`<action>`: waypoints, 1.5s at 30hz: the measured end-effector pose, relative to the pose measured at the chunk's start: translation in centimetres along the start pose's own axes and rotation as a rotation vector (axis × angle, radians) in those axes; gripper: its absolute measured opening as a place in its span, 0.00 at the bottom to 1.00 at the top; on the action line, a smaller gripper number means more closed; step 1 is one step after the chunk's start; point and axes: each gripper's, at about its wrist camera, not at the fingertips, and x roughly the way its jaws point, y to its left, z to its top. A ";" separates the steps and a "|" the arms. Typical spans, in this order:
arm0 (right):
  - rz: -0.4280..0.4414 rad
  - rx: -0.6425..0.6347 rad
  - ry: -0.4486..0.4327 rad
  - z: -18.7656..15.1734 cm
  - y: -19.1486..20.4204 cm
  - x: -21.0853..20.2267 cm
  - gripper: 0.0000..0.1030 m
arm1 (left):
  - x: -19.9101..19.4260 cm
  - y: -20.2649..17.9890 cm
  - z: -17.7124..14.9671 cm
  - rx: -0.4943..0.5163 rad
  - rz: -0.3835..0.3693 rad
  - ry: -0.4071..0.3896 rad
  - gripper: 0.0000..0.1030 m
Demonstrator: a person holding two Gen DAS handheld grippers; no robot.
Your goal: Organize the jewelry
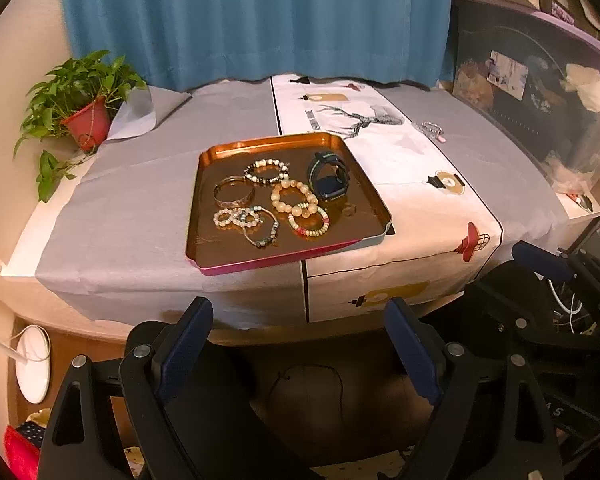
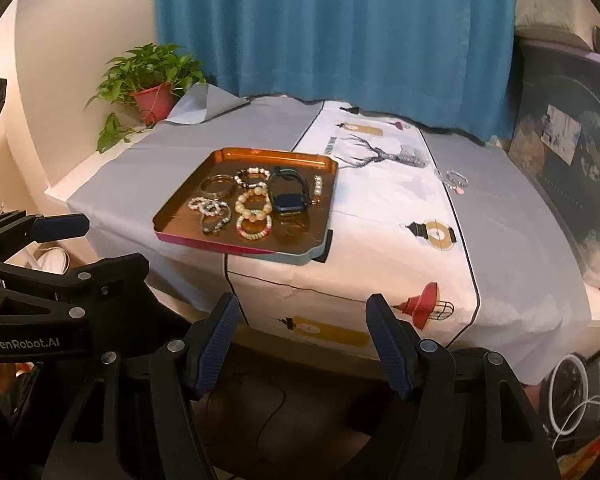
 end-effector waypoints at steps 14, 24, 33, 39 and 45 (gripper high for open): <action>-0.066 0.150 0.047 -0.1 -8.0 3.4 0.65 | 4.8 -4.6 5.3 0.080 -0.032 0.050 0.83; -0.213 0.252 0.029 2.7 -20.2 7.0 0.65 | 12.1 -11.0 15.7 0.096 -0.113 0.063 0.82; -0.225 0.286 0.042 10.4 -31.6 16.7 0.65 | 23.7 -18.0 26.0 0.130 -0.144 0.113 0.82; -0.179 0.298 0.067 14.8 -35.7 24.0 0.65 | 32.3 -21.1 29.9 0.131 -0.140 0.170 0.82; -0.129 0.236 0.117 17.1 -36.2 29.4 0.65 | 36.5 -22.3 31.5 0.165 -0.113 0.197 0.82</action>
